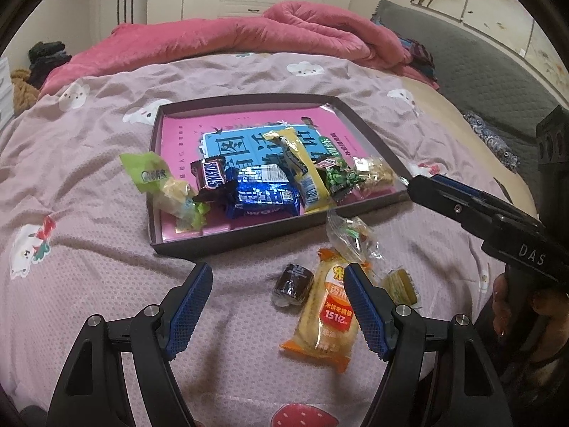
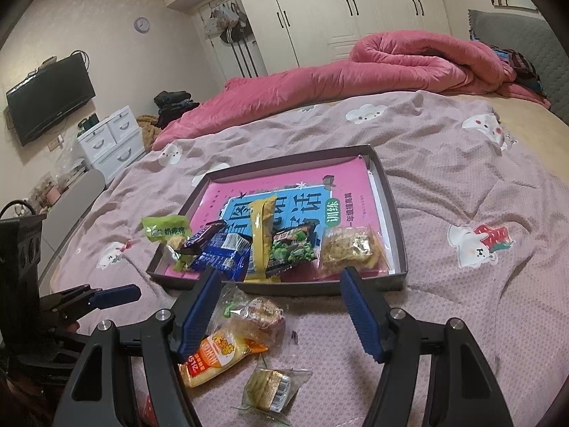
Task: Organize snacks
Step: 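Withdraw both open tools toward the snacks lying beside the tray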
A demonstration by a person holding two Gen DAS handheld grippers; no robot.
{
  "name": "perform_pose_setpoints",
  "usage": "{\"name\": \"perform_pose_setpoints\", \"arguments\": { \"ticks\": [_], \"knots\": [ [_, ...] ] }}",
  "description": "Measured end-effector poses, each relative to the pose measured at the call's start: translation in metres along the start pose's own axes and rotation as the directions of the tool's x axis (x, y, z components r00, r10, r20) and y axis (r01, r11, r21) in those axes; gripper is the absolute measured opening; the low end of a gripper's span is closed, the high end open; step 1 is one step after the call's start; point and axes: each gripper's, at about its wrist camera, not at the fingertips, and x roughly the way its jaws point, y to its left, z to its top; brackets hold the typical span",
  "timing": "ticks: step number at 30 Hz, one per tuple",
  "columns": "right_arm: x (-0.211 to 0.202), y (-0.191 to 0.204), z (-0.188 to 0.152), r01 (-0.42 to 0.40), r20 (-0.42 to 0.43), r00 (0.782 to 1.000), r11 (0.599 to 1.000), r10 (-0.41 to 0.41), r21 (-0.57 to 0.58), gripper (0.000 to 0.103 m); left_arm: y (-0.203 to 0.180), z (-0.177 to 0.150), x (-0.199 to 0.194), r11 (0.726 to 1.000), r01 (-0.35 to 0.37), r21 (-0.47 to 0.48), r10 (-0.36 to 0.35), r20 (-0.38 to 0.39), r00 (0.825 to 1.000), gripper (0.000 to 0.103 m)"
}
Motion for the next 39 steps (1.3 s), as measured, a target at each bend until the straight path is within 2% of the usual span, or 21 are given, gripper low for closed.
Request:
{"name": "perform_pose_setpoints", "arguments": {
  "ticks": [13,29,39],
  "knots": [
    [-0.004,0.005,-0.013,-0.010,-0.053,0.999,1.000,0.010,-0.008,0.069,-0.006,-0.005,0.002,1.000,-0.007,0.022,0.007,-0.025,1.000,0.077],
    [-0.007,0.006,-0.028,0.024,-0.116,0.993,1.000,-0.023,0.009,0.069,-0.005,-0.012,0.006,1.000,-0.022,0.017,0.023,-0.067,0.997,0.077],
    [-0.001,0.010,-0.041,0.055,-0.199,0.979,0.999,-0.054,-0.003,0.069,-0.003,-0.017,0.014,1.000,-0.028,0.013,0.029,-0.104,0.994,0.077]
  ]
}}
